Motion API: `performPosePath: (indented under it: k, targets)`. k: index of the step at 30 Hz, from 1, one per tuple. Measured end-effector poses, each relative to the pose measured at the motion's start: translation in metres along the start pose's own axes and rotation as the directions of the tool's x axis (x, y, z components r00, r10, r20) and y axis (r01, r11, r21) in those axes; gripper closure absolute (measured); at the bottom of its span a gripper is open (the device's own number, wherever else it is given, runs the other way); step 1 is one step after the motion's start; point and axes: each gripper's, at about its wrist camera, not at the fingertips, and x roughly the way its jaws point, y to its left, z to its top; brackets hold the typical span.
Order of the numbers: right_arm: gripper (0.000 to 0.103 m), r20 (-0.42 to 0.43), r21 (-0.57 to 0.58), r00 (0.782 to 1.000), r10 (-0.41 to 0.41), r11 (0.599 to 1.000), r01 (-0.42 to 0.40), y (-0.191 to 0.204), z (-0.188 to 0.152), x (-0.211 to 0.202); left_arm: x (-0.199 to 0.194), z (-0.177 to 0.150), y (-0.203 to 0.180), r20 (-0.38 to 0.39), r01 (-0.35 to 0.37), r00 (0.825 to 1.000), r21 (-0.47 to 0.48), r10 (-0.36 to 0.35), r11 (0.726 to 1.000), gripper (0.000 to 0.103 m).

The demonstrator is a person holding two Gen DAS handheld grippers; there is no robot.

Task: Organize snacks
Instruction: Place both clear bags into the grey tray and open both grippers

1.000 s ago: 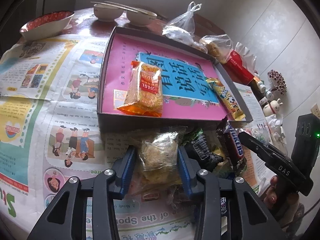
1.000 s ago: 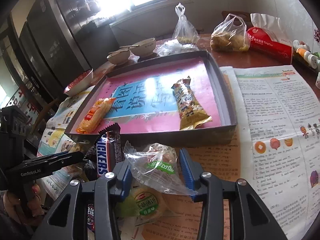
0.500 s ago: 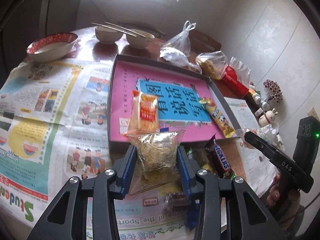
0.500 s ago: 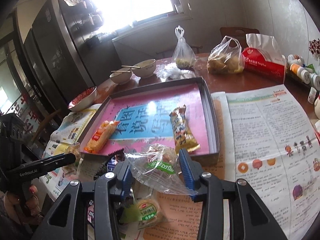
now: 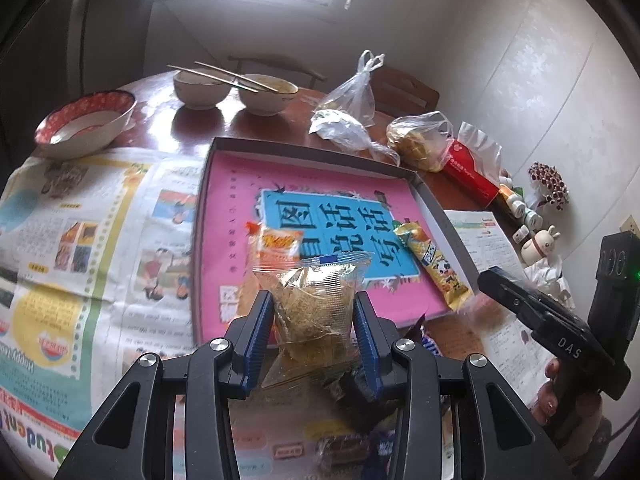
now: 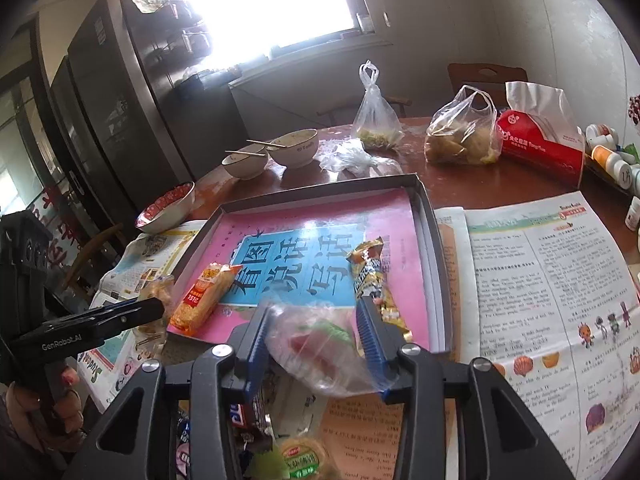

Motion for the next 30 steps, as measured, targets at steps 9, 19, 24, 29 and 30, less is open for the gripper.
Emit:
performPosePath:
  k: [9,19,24,29,30]
  targets:
    - [0.067,-0.036,0.013,0.999,-0.006,1.0,0.006,-0.009,0.004,0.031,0.028,0.013,-0.016,-0.023,-0.004,1.0,0.031,0.005,1.0,0.061]
    - [0.067,-0.014,0.007,1.0,0.015,1.0,-0.015,-0.009,0.027,0.044,0.049,0.017,-0.02,-0.05,-0.021,0.998,0.045,0.024,0.999,0.061]
    - [0.067,-0.046,0.009,0.999,0.015,1.0,-0.015,-0.008,0.027,0.059,0.056,0.017,-0.023,-0.056,-0.029,0.998,0.056,0.032,0.998,0.061]
    - [0.067,-0.066,0.018,0.998,0.015,1.0,-0.014,-0.011,0.022,0.065,0.061,0.017,-0.025,-0.058,-0.033,0.998,0.061,0.036,0.998,0.061]
    - [0.067,-0.068,0.021,0.998,0.015,1.0,-0.013,-0.012,0.022,0.065,0.061,0.016,-0.026,-0.059,-0.033,0.998,0.064,0.037,0.997,0.061]
